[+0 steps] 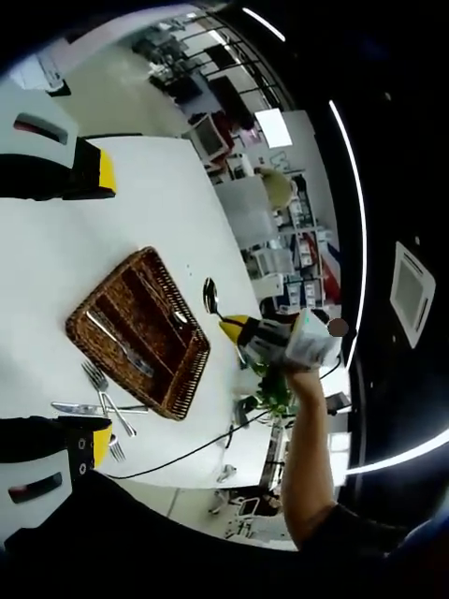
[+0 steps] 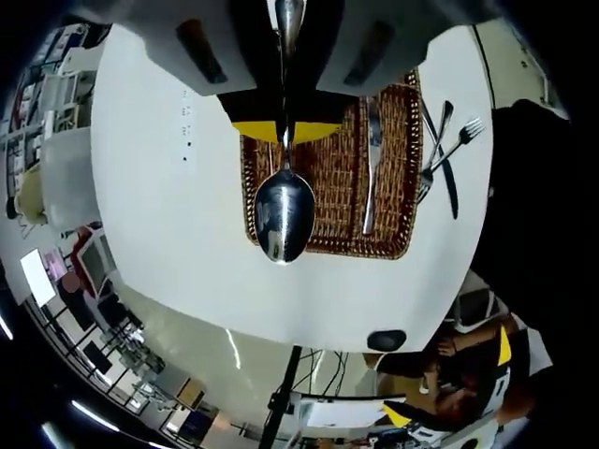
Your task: Arrange the knives, forks, and spoons in their matching storage slots by inserting each utensil handle-first until every utensil is classified and aligned in the correct compartment
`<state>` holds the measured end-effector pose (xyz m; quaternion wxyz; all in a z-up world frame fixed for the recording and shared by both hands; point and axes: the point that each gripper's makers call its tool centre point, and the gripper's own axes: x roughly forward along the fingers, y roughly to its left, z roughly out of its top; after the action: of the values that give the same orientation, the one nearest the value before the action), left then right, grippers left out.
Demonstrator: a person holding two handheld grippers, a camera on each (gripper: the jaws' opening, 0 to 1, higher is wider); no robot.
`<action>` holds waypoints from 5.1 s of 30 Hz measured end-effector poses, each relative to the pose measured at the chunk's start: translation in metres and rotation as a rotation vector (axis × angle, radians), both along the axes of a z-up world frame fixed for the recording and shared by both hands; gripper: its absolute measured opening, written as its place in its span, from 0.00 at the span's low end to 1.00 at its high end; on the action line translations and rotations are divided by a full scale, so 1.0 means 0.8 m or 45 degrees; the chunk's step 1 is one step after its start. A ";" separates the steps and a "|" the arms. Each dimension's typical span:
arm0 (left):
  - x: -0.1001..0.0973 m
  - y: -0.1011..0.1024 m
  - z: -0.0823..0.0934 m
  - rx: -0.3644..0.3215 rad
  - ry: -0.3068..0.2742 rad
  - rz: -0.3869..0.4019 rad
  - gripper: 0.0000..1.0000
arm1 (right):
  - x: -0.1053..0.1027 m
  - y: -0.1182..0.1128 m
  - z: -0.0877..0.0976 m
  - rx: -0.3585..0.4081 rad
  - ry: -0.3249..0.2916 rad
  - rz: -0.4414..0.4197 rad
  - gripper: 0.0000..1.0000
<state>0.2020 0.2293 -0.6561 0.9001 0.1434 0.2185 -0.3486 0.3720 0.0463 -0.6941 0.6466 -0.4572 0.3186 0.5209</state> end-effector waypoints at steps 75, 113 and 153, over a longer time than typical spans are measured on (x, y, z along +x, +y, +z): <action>-0.013 0.074 -0.031 0.055 0.028 0.204 1.00 | 0.061 0.038 -0.167 -0.035 0.146 -0.059 0.00; -0.028 0.080 -0.041 0.032 0.052 0.217 1.00 | 0.067 0.044 -0.219 -0.007 0.199 -0.109 0.01; 0.022 0.000 -0.012 -0.054 -0.026 0.043 1.00 | 0.031 -0.023 -0.054 0.724 0.000 -0.658 0.99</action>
<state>0.2198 0.2292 -0.6656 0.9108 0.1242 0.2045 -0.3365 0.3971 0.0281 -0.7375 0.8576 -0.1644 0.2661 0.4083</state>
